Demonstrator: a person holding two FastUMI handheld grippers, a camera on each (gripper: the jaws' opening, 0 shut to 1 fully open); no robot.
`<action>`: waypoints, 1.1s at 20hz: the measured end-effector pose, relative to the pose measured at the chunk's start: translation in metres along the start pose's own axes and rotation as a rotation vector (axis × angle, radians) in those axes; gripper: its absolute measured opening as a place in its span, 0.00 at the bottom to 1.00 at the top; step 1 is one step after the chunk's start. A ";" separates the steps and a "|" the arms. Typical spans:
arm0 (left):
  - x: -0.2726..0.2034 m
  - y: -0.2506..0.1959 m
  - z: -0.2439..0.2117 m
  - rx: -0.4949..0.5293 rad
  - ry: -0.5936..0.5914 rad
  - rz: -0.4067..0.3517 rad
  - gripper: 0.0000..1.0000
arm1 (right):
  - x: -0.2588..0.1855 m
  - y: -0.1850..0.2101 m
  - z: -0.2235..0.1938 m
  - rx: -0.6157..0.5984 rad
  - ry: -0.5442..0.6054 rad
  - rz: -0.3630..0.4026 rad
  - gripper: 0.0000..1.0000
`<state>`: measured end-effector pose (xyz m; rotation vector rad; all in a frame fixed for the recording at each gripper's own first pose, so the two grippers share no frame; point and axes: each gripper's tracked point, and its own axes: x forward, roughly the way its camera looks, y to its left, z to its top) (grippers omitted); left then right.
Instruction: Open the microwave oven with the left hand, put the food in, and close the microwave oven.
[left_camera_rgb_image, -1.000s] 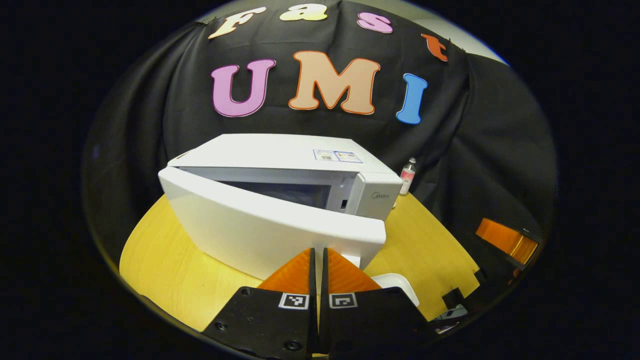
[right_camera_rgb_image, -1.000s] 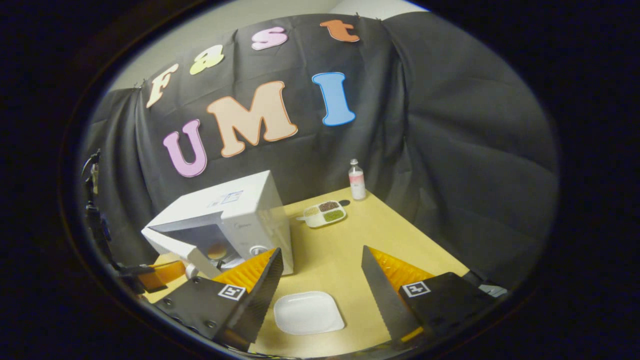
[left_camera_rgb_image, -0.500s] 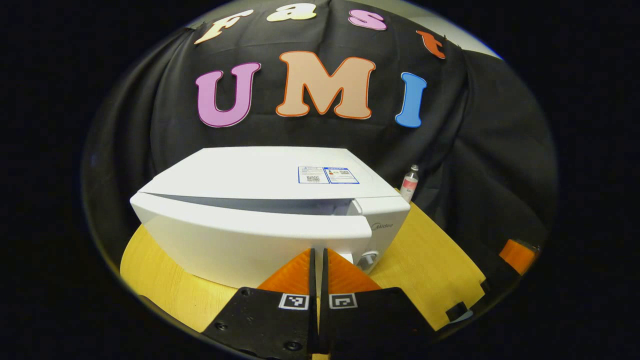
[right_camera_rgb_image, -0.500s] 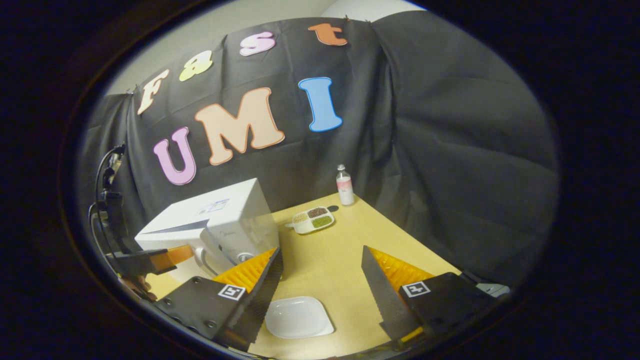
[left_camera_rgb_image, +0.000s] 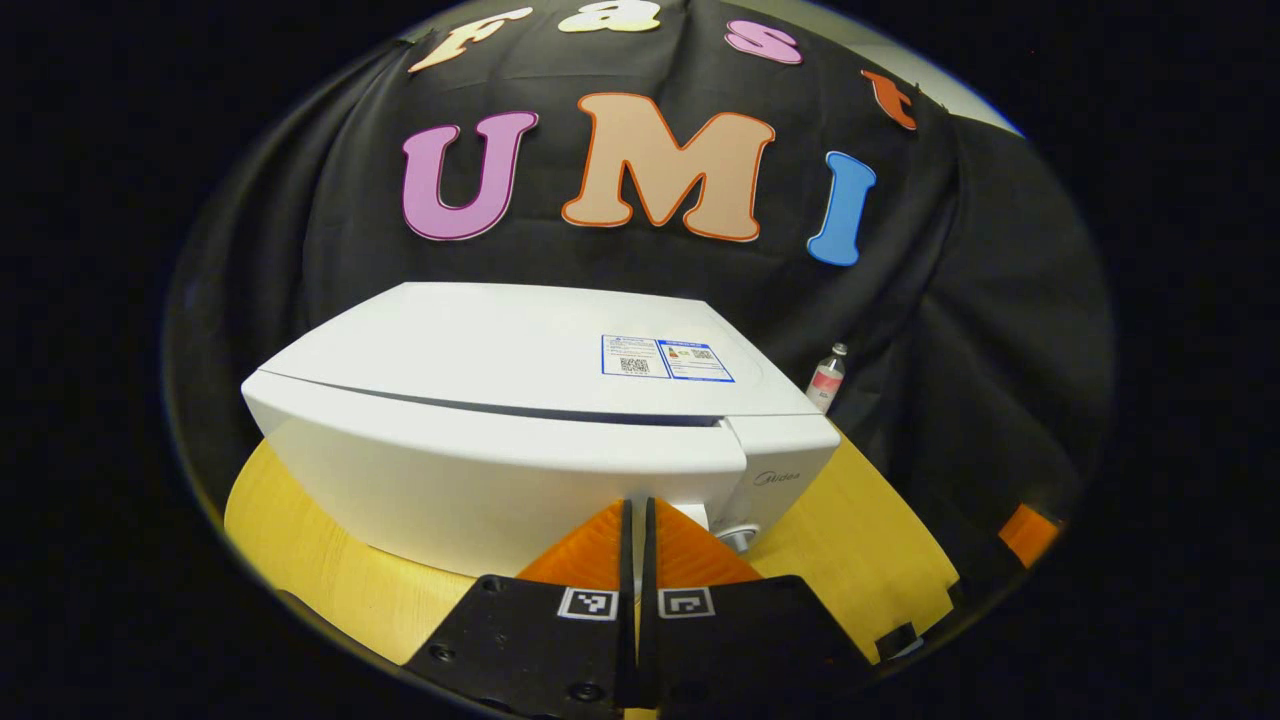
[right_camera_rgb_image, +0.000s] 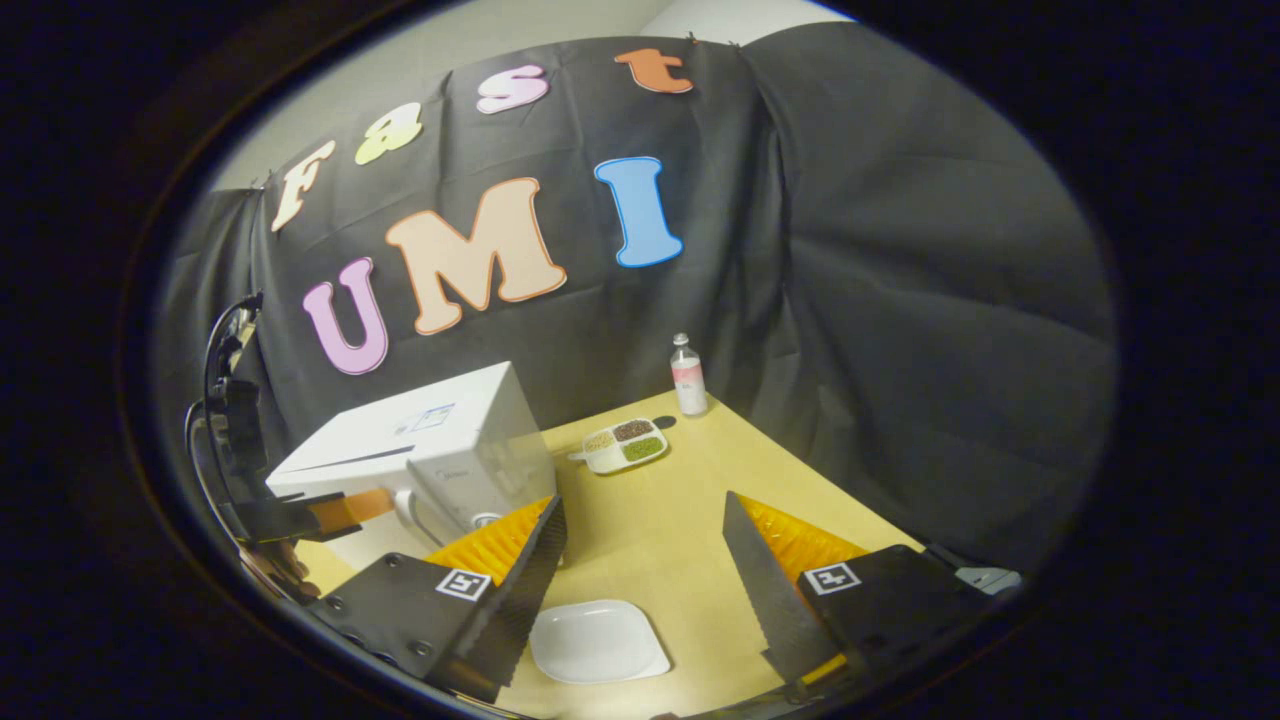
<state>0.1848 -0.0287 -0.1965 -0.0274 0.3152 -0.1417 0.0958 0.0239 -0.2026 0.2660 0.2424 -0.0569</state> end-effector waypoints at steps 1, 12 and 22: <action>0.000 0.000 0.002 0.009 -0.002 0.005 0.01 | 0.000 0.003 -0.002 -0.006 0.002 0.006 0.92; 0.011 -0.001 0.003 0.001 -0.002 0.012 0.01 | -0.003 0.017 -0.010 -0.044 0.025 0.055 0.92; -0.037 -0.005 0.014 0.057 -0.081 -0.004 0.11 | -0.007 0.043 -0.024 -0.113 0.064 0.143 0.92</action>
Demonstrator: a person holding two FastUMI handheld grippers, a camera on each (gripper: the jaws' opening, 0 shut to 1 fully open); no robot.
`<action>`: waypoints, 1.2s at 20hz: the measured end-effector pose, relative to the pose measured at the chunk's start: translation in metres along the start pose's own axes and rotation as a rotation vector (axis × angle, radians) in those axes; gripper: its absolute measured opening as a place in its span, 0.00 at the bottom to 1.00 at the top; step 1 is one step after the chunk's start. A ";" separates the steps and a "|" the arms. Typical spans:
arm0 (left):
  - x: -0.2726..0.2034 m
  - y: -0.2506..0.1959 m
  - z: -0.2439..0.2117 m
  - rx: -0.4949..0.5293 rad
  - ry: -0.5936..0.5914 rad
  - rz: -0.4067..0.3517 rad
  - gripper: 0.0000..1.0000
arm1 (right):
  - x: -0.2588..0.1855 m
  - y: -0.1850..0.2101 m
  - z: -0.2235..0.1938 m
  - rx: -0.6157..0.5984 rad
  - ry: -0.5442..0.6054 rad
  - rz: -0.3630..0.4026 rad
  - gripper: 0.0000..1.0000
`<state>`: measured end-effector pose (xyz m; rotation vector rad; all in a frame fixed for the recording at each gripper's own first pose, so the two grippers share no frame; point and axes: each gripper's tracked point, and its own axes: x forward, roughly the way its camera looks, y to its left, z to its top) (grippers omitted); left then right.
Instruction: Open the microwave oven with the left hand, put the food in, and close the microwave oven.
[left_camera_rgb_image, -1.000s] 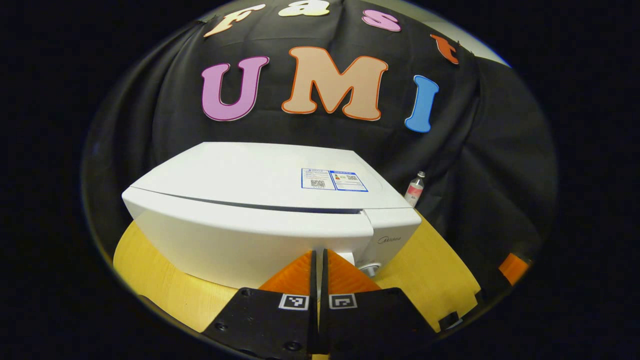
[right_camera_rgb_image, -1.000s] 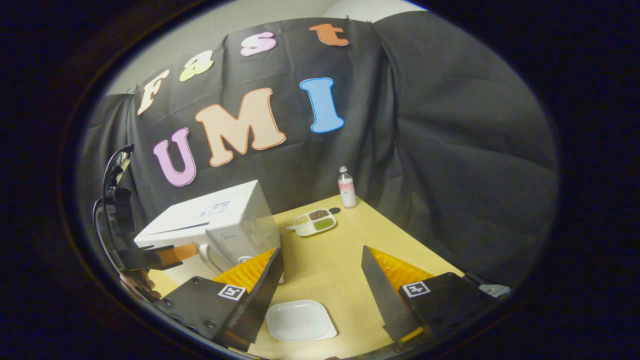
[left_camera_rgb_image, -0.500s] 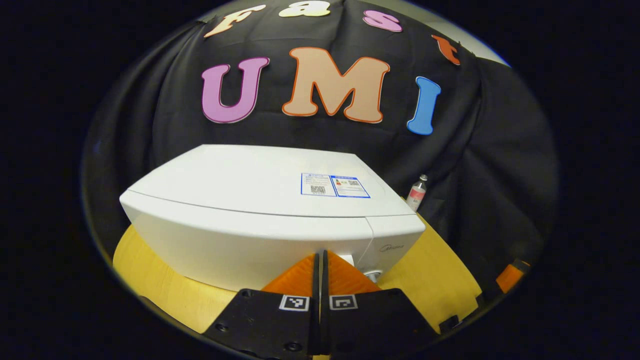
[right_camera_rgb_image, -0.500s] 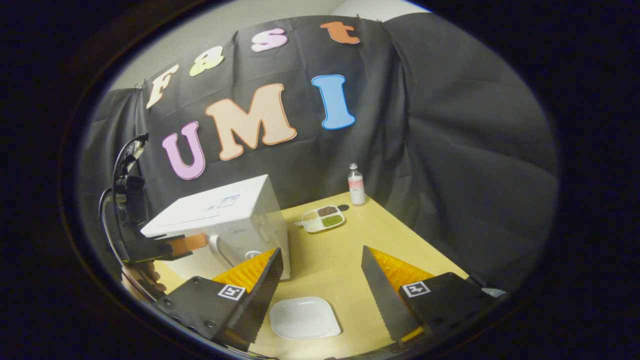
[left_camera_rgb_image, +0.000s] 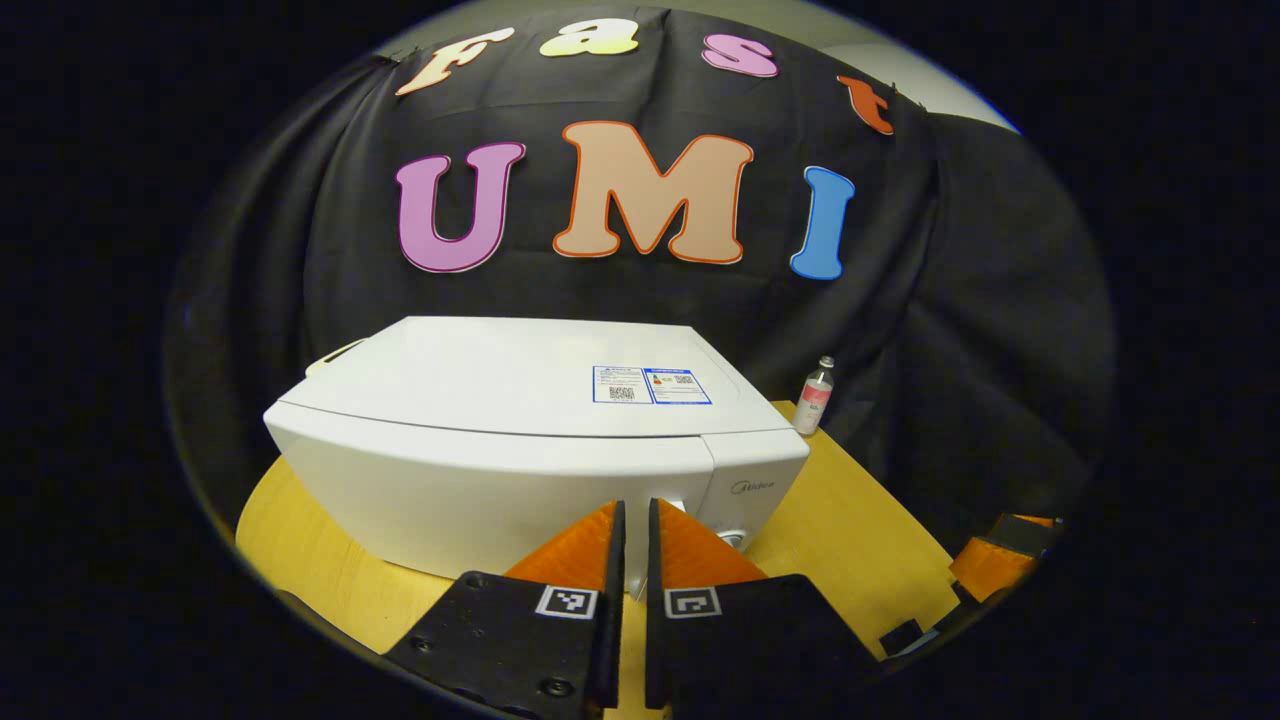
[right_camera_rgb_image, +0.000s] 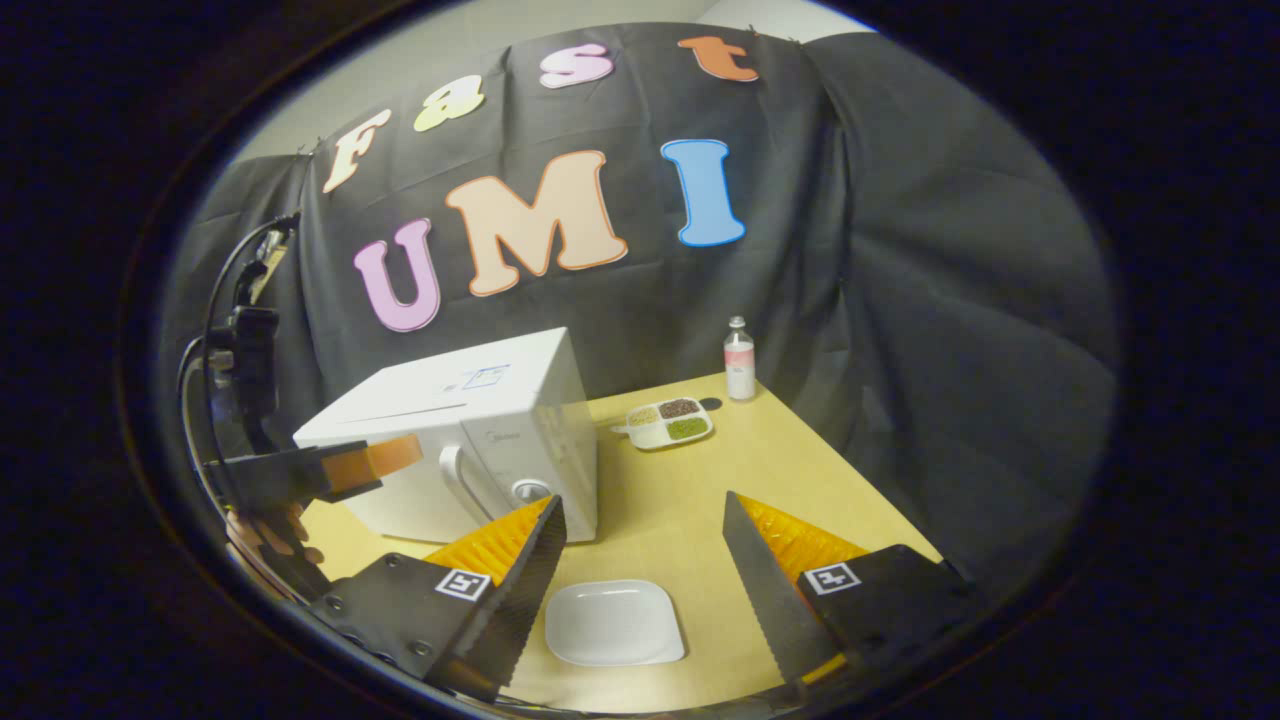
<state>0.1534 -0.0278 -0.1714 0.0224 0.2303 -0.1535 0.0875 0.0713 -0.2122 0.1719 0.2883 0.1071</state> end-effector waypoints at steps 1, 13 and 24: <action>-0.010 0.005 -0.002 0.001 0.001 0.013 0.16 | 0.001 0.004 0.000 -0.007 0.002 0.011 0.92; -0.115 0.073 0.017 -0.046 -0.064 0.229 0.96 | 0.000 0.045 0.027 -0.066 -0.030 0.125 0.92; -0.152 0.108 0.023 -0.127 -0.097 0.350 0.97 | 0.002 0.088 0.038 -0.083 -0.023 0.241 0.92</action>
